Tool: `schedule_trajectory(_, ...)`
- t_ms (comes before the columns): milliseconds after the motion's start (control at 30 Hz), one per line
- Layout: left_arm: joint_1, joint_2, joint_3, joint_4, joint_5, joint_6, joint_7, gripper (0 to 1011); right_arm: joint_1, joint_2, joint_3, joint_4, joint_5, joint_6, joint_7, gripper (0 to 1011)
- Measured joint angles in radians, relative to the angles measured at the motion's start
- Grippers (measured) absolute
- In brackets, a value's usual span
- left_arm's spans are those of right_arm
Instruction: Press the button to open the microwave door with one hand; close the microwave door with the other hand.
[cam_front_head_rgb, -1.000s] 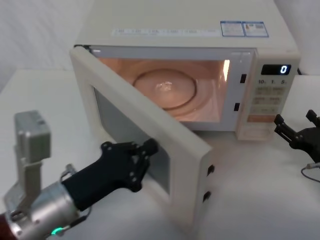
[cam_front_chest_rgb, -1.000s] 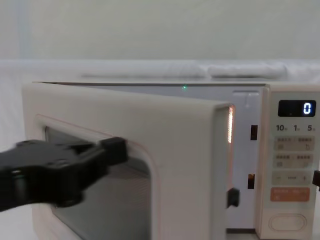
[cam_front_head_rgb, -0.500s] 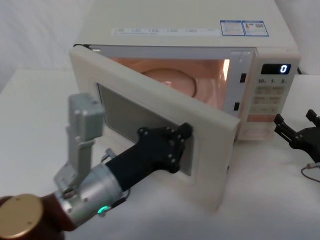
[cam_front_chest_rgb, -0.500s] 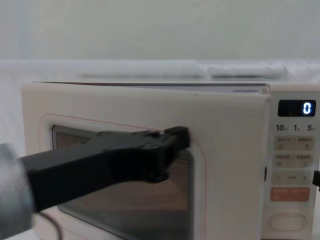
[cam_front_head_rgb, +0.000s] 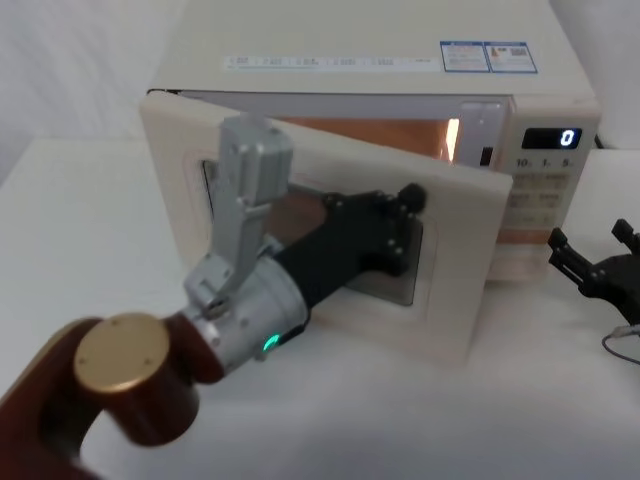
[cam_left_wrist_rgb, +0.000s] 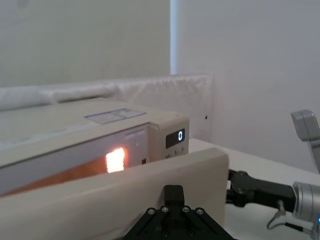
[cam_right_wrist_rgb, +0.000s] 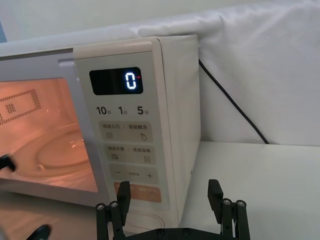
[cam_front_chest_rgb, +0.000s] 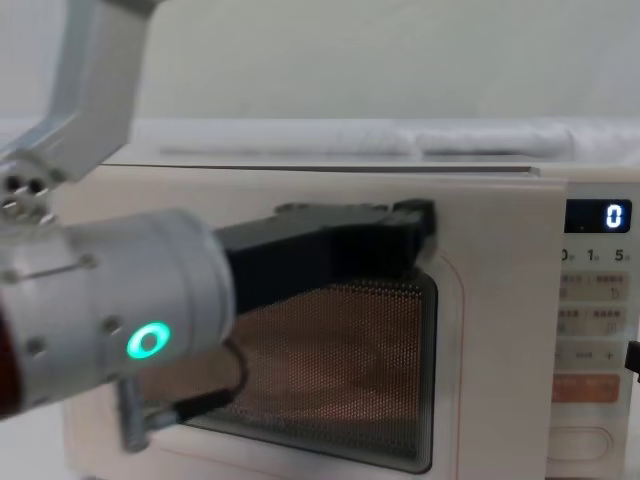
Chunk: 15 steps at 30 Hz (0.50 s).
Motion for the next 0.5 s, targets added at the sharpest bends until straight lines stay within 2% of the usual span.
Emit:
schedule_trajectory(267,-0.085,-0.044,0.049,0.068,0.024,0.008,-0.018,0,0.0,0.0,0.0,0.0,0.0,0.0,0.0,1002)
schedule_trajectory(500,-0.135,-0.07,0.079,0.121,0.053,0.009,-0.025,0,0.0,0.0,0.0,0.0,0.0,0.0,0.0,1002)
